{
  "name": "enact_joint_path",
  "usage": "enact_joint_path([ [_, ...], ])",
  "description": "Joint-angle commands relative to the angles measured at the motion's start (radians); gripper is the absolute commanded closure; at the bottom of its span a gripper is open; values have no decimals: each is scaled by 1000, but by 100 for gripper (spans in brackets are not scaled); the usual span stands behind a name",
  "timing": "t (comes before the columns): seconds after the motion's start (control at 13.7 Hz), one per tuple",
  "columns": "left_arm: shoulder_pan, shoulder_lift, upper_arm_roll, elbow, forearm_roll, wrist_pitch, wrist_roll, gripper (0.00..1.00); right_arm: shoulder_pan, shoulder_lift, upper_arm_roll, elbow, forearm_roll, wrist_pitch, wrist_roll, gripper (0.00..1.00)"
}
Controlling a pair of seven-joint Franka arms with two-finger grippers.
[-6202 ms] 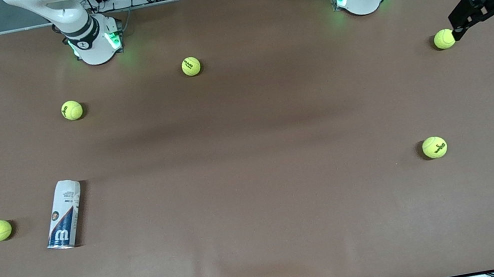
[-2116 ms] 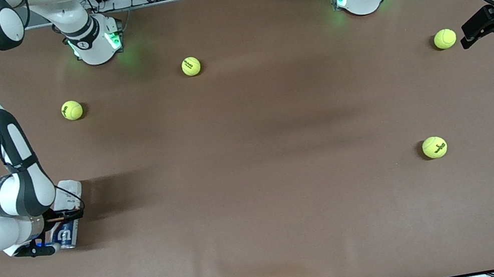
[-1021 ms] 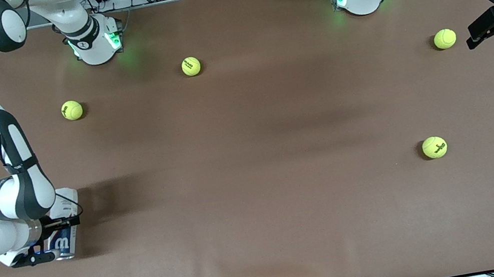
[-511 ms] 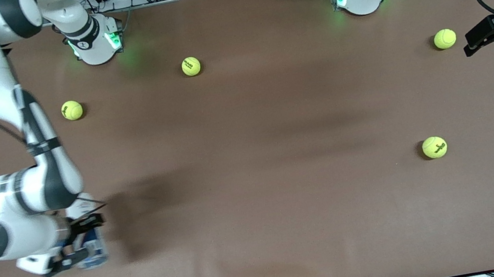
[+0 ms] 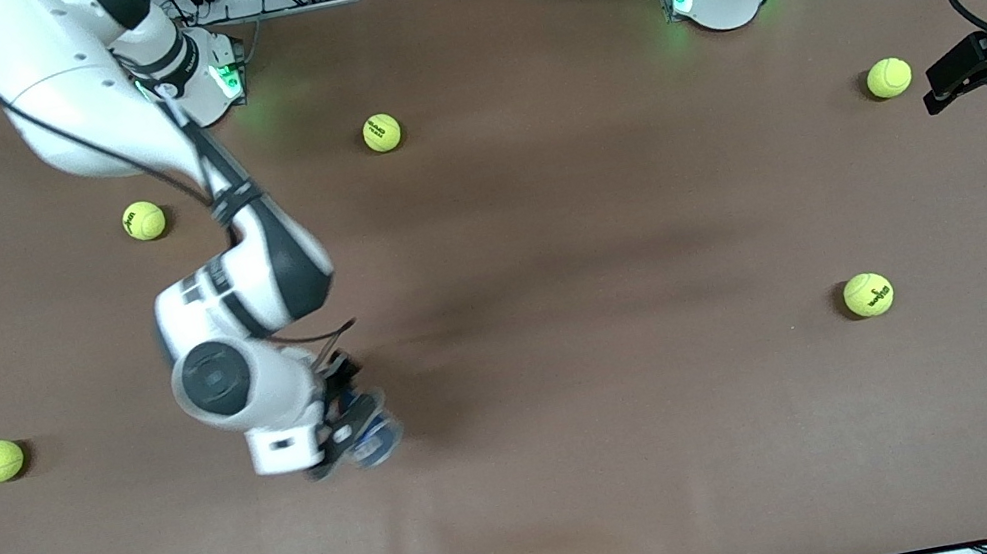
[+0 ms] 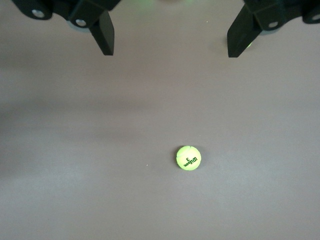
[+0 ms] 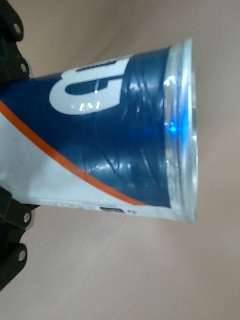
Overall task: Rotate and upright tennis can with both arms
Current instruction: 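Lift and carry the can with the right gripper toward the table middle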
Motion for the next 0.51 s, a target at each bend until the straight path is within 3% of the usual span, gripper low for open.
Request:
enact_joint_path([
  [0.0, 2, 7, -2, 6, 3, 4, 18, 0, 32, -3, 22, 2, -19, 51, -171, 28],
  [0.22, 2, 7, -2, 8, 3, 6, 18, 0, 92, 6, 20, -1, -15, 141, -428, 28],
  [0.44, 5, 7, -2, 8, 3, 7, 18, 0, 180, 19, 17, -7, -24, 143, -511, 29],
])
